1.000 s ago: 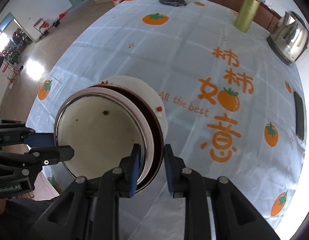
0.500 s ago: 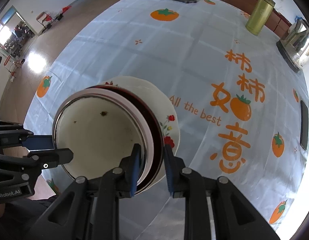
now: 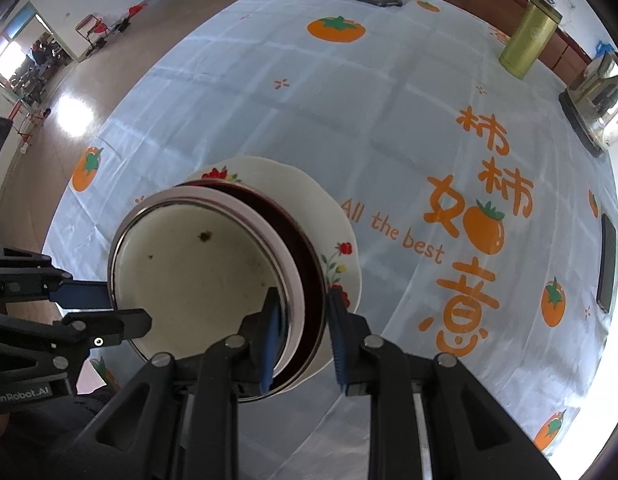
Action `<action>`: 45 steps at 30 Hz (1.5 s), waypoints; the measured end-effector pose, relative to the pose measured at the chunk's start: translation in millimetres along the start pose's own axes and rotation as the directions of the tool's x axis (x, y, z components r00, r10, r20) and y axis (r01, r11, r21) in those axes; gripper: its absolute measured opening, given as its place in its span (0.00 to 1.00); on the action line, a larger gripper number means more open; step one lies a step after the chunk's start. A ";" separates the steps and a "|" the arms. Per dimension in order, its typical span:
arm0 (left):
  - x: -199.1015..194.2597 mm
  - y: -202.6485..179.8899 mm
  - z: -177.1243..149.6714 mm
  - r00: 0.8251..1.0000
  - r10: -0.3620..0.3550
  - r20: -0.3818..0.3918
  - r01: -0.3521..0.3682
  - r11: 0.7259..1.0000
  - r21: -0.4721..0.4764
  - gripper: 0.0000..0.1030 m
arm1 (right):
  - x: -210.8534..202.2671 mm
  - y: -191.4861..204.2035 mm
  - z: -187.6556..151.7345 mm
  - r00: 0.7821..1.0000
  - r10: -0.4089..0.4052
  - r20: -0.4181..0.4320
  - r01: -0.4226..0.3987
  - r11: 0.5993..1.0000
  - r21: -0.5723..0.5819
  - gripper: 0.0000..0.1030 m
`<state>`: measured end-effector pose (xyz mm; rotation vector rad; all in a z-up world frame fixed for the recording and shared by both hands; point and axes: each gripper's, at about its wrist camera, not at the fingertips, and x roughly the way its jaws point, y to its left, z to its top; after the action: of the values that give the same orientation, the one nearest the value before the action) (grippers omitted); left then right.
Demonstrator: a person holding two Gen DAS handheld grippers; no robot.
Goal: Organize plates and bowls
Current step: 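Lower the bowl stack onto the red-flowered plate with both tools, then open both tools and pull them back from the bowl stack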
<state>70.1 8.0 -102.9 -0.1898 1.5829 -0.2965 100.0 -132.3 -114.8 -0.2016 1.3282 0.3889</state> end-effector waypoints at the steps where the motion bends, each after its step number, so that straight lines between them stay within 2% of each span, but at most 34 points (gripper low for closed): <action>1: -0.2 0.0 0.2 1.000 0.000 0.001 0.000 1.000 -0.001 0.28 | 0.5 0.2 0.5 1.000 0.000 -0.001 0.000 1.000 -0.003 0.22; 5: 0.2 2.3 1.7 1.000 -0.006 -0.001 0.006 1.000 -0.013 0.28 | 2.3 0.1 3.6 1.000 0.005 -0.004 -0.005 1.000 -0.007 0.22; 12: 6.8 14.7 5.6 0.995 -0.089 -0.041 0.086 0.993 -0.081 0.29 | 4.3 2.0 12.2 1.000 0.003 -0.022 -0.004 0.999 -0.035 0.24; 16: 6.1 15.5 6.5 0.995 -0.097 -0.023 0.095 0.991 -0.092 0.36 | 4.6 0.7 14.4 1.000 0.009 -0.006 -0.009 1.000 -0.024 0.26; 22: 0.7 8.7 6.0 0.999 -0.018 0.028 0.019 0.999 -0.044 0.36 | 8.9 -1.5 11.6 1.000 0.011 0.005 -0.010 1.000 -0.010 0.26; 23: -1.0 8.2 6.3 0.999 -0.001 0.042 0.003 0.999 -0.037 0.37 | 9.7 -1.6 11.0 1.000 0.006 0.006 -0.006 1.000 -0.009 0.28; 25: -4.7 6.7 6.4 0.997 0.042 0.071 -0.041 0.999 -0.020 0.43 | 7.2 -2.1 9.8 1.000 0.006 0.029 -0.006 1.000 -0.002 0.39; 26: -5.2 6.5 6.6 0.996 0.052 0.079 -0.051 0.999 -0.016 0.47 | 5.3 -3.2 8.9 0.999 0.008 0.042 -0.008 1.000 0.005 0.50; 27: -4.7 6.8 6.9 0.995 0.058 0.085 -0.057 0.998 -0.015 0.48 | 4.4 -4.1 8.0 0.999 0.004 0.048 -0.005 1.000 0.010 0.55; 30: -5.8 4.1 6.1 0.987 0.111 0.114 -0.111 0.994 -0.001 0.48 | 3.3 -7.0 4.9 0.998 0.002 0.067 -0.003 1.000 0.015 0.55; 31: -8.7 2.4 6.0 0.982 0.132 0.139 -0.134 0.991 0.003 0.48 | 1.2 -8.4 3.5 0.997 0.002 0.081 -0.003 1.000 0.024 0.55; 33: -19.7 -4.4 6.2 0.958 0.190 0.215 -0.199 0.980 0.022 0.48 | -9.6 -12.2 -0.4 0.990 0.002 0.139 -0.008 0.999 0.050 0.55; 35: -38.4 -13.6 3.7 0.918 0.225 0.327 -0.249 0.968 0.035 0.48 | -29.8 -14.5 -7.3 0.973 -0.016 0.228 0.001 0.998 0.066 0.55; 38: -62.8 -27.5 0.0 0.851 0.245 0.464 -0.302 0.952 0.053 0.52 | -66.5 -17.5 -22.9 0.917 -0.085 0.389 0.044 0.993 0.113 0.70; 40: -72.6 -34.2 -1.1 0.817 0.250 0.520 -0.323 0.945 0.053 0.54 | -86.3 -20.4 -32.8 0.874 -0.126 0.469 0.062 0.987 0.149 0.73; 43: -81.9 -45.2 -4.4 0.773 0.245 0.585 -0.347 0.935 0.067 0.54 | -105.8 -25.7 -43.5 0.832 -0.165 0.529 0.074 0.979 0.188 0.73; 45: -86.8 -50.0 -7.6 0.754 0.241 0.610 -0.360 0.930 0.078 0.54 | -115.3 -29.4 -48.9 0.809 -0.192 0.556 0.085 0.973 0.214 0.77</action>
<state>62.5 -12.6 -4.9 0.1244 0.9256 -0.1115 45.5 -195.5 -16.8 -0.0210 0.7336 0.1774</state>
